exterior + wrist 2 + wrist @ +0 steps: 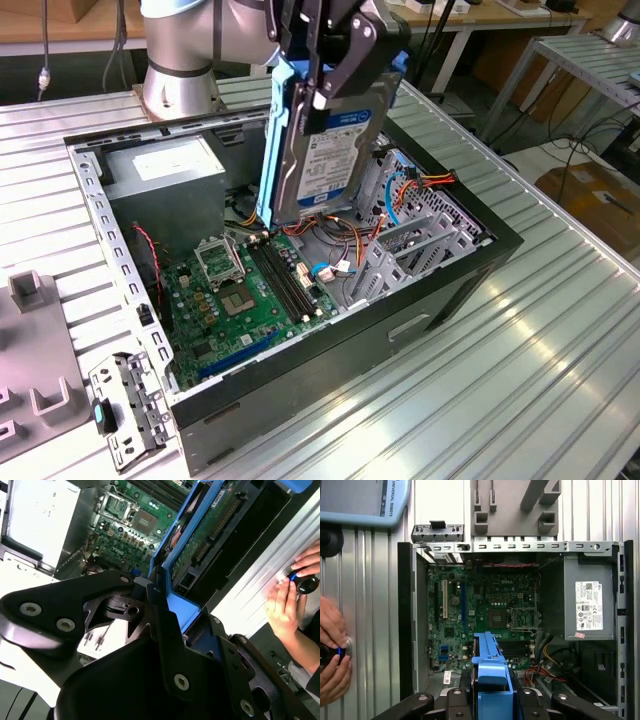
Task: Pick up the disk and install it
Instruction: 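Insert the disk into the insertion slot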
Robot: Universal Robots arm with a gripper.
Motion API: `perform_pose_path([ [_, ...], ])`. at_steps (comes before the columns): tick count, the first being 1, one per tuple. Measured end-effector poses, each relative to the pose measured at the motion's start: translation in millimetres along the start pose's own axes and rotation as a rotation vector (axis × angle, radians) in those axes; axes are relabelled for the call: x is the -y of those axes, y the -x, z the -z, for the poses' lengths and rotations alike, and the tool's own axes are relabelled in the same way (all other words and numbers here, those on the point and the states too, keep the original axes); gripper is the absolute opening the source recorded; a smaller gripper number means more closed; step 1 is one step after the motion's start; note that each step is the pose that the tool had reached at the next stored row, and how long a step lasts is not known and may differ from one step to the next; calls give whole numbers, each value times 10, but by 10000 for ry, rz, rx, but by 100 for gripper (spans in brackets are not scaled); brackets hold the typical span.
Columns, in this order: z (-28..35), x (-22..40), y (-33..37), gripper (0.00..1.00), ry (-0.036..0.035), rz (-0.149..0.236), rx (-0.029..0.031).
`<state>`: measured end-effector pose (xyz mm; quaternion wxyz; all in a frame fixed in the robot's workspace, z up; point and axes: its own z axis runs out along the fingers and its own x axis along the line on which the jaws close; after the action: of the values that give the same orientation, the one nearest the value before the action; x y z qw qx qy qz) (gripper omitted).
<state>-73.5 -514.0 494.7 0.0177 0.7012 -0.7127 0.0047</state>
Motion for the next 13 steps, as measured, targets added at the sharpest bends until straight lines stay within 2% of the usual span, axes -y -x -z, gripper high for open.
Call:
perform_pose_path([
  [3, -11, 119, -43, 37, -2, 13, 3],
  [4, -15, 204, -53, 37, -1, 19, 0],
  [7, -25, 365, -67, 37, -2, 29, 0],
  [8, -29, 452, -74, 37, -2, 32, 0],
  [9, -31, 494, -77, 37, -2, 35, 1],
  [11, -38, 663, -89, 37, -3, 49, 2],
  [13, -41, 712, -96, 37, -3, 56, 1],
])
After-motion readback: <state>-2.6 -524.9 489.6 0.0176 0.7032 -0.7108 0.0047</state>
